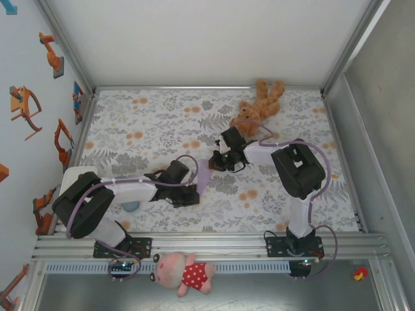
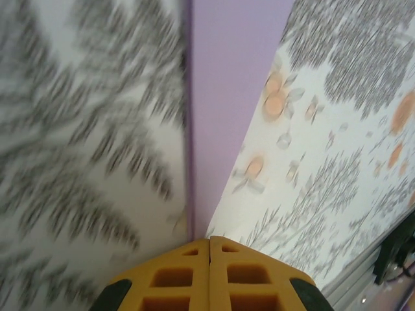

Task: Fold a paper plane with a square sheet of paper (pick it up from the middle)
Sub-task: Fold the wing for the fifth time at the center of the table.

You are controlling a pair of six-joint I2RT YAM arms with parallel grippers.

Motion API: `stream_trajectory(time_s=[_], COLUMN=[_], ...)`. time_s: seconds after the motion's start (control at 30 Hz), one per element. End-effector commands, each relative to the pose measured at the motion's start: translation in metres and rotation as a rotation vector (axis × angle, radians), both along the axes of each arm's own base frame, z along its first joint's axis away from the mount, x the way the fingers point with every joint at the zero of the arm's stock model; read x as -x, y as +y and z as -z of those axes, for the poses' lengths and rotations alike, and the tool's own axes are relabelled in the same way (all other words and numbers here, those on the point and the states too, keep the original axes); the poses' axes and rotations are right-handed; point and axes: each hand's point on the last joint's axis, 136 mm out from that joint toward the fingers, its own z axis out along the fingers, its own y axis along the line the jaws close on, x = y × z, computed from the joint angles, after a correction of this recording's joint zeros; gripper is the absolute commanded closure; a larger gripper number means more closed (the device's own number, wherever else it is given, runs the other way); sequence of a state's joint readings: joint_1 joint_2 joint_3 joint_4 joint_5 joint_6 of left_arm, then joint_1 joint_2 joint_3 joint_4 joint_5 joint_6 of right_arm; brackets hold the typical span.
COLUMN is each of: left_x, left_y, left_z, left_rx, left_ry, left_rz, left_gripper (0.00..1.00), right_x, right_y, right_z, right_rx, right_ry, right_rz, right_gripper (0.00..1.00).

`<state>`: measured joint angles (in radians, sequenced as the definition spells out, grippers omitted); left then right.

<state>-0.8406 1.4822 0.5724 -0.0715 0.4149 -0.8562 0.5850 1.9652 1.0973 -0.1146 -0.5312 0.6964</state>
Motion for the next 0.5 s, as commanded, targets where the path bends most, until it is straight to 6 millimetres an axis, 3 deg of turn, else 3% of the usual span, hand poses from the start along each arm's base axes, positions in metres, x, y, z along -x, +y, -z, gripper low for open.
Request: stream_trajectory(time_s=[0.0,0.17,0.23,0.37,0.47], left_x=[0.013,-0.015,-0.031,-0.061,-0.082], left_y=[0.017,-0.003,-0.011,-0.032,-0.041], left_z=[-0.006,-0.056,-0.066,-0.062,-0.046], left_rx=[-0.052,0.052,0.08,0.109,0.088], left_ry=[0.007,-0.147,-0.18,-0.179,-0.164], left_rz=[0.013,0.008,-0.007,-0.025,-0.038], left_gripper=[0.99,0.97,0.96,0.97,0.98], right_x=[0.016,0.016,0.015,0.014,0.014], right_y=[-0.04,-0.039,-0.038,-0.036,-0.034], right_z=[0.06,0.057,0.057,0.056,0.053], right_rx=[0.235,0.229,0.226,0.214,0.201], right_ry=[0.084,0.081,0.079,0.08,0.075], right_rz=[0.072,0.071,0.071,0.072,0.069], right_gripper=[1.0,1.0,1.0,1.0,1.0])
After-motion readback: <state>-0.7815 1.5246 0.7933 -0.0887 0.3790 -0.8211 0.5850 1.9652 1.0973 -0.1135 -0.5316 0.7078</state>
